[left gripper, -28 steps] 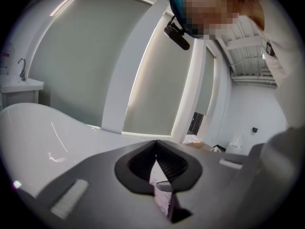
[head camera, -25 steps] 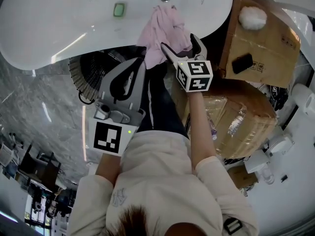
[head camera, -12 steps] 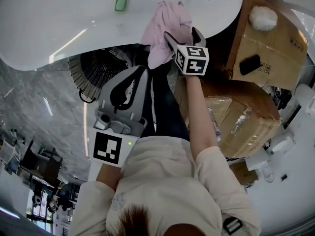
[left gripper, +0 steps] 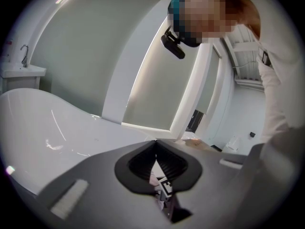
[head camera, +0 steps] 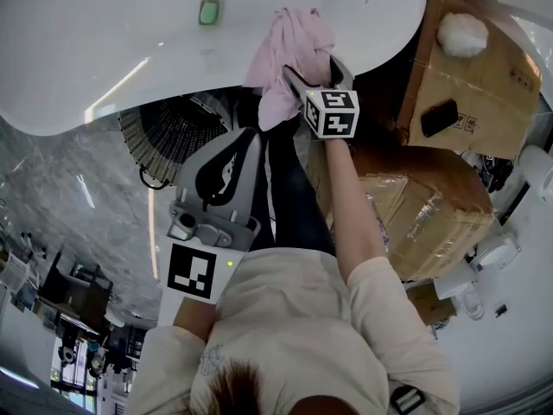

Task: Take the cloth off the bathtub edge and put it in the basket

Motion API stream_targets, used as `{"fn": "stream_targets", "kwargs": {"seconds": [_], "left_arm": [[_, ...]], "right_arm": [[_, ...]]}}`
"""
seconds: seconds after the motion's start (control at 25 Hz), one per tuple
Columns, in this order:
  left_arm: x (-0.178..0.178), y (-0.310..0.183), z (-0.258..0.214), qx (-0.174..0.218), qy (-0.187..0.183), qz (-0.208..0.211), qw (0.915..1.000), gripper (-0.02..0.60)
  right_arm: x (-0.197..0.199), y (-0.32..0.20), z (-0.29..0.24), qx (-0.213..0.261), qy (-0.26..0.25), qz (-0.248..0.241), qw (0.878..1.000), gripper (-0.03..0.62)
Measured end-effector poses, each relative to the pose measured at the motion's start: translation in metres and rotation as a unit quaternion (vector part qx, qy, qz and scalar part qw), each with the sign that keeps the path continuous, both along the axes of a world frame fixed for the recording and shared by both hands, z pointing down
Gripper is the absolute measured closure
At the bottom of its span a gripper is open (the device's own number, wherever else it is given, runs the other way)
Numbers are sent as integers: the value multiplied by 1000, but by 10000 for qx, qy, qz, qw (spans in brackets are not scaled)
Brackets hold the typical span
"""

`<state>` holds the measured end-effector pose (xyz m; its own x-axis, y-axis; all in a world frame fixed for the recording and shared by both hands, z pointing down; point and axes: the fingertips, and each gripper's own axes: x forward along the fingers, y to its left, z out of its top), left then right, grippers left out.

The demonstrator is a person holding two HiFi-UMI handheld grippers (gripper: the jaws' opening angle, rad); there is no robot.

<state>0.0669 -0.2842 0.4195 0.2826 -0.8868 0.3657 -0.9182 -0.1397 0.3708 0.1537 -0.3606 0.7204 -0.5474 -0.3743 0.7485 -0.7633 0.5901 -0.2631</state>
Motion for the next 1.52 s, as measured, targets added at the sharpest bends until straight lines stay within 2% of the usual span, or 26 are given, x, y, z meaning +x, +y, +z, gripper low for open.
{"fn": "stream_targets", "kwargs": {"seconds": [0.04,0.12,0.16,0.28,0.44,0.64,0.84,0.96,1.16,1.32,1.52], "left_arm": [[0,0,1,-5,-1,5,10000,532],[0,-1,2,-21,0,14,10000,532],[1,-1,2,-26,-2,23,10000,532],[3,-2,1,-27,-31,59,10000,532],[4,-3,-4,26,-132,60,9999,532],[2,-2,-18,176,-290,-28,9994,532],[4,-2,-37,402,-372,-96,9985,532],[8,-2,-57,579,-406,-70,9975,532],[-2,-3,-93,1100,-796,-20,9907,532],[-6,-6,-127,1440,-854,-77,9859,532],[-11,-8,-170,1848,-861,-125,9789,532]], "right_arm": [[1,0,-1,7,22,7,10000,183],[3,1,-3,33,79,19,10000,291],[4,2,-3,34,101,3,9999,325],[4,3,-6,-22,154,-95,9998,401],[5,7,-13,-80,168,-61,9998,455],[12,21,-34,-333,-339,61,9989,474],[17,28,-83,-161,-805,199,9964,476],[20,30,-129,35,-1062,267,9940,476],[26,21,-223,405,-1598,463,9852,476],[37,9,-294,770,-1845,691,9774,476],[42,-7,-382,1484,-2086,656,9645,477]]}}
